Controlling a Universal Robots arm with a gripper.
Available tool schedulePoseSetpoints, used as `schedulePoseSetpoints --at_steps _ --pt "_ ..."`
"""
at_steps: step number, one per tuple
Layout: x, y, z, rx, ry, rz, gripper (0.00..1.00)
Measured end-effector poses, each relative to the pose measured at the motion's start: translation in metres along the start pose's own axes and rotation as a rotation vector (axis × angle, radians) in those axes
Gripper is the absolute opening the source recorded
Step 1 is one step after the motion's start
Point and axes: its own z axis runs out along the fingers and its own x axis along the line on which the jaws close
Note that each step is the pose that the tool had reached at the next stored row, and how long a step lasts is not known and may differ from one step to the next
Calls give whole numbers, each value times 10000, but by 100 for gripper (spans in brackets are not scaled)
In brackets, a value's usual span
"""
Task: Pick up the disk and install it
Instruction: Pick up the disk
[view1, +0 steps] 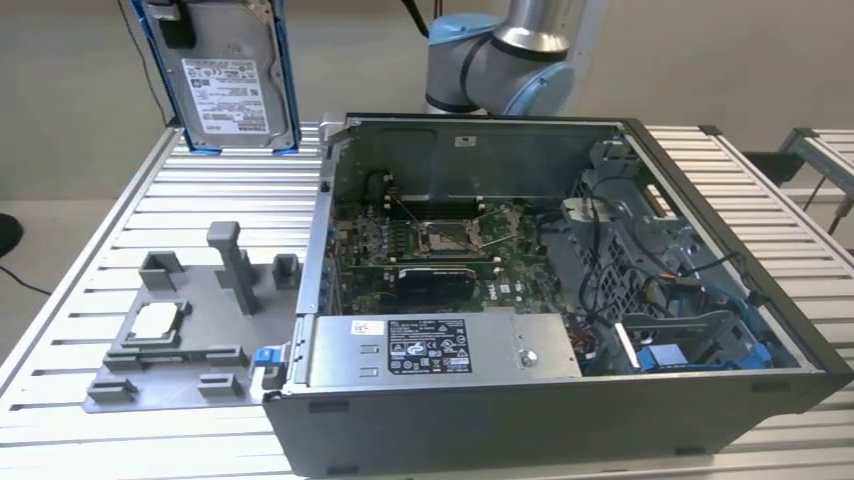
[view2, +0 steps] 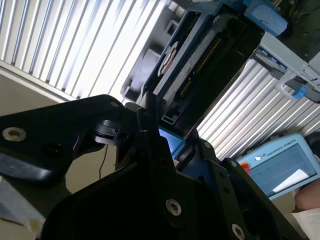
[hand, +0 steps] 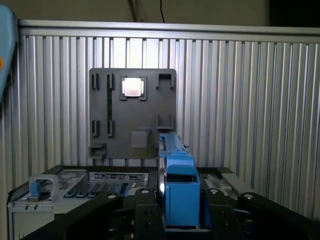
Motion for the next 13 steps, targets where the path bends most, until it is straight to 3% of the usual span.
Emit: schedulePoseSetpoints --at_steps 13 --pt "2 -312 -9 -1 0 0 0"
